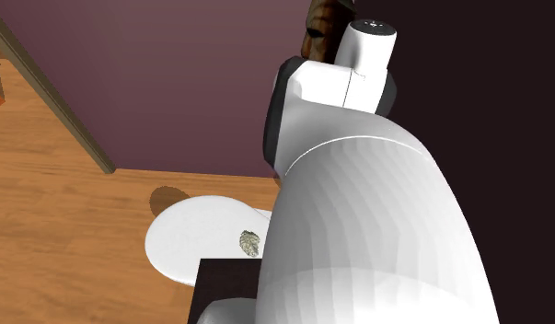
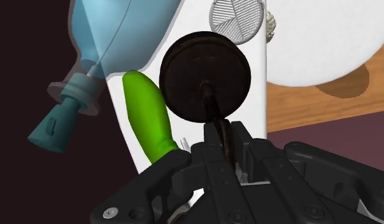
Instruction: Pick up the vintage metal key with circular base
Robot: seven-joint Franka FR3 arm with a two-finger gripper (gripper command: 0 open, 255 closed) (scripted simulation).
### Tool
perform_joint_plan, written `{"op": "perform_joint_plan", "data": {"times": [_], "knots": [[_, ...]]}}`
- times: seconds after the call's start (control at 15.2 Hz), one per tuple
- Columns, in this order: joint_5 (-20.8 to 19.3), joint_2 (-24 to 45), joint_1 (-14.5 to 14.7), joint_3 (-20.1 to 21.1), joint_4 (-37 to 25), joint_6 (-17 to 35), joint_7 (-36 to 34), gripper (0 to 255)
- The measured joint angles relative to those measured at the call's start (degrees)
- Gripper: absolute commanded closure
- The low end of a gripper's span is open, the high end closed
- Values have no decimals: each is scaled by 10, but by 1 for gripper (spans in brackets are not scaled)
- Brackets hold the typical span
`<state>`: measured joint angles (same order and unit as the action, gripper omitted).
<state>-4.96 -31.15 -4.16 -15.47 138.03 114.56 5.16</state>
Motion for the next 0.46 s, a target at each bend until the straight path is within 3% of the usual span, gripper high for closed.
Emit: {"op": "perform_joint_plan", "data": {"times": [0.46], "knots": [[3,-4,2,5,-47,-51,-2,255]]}}
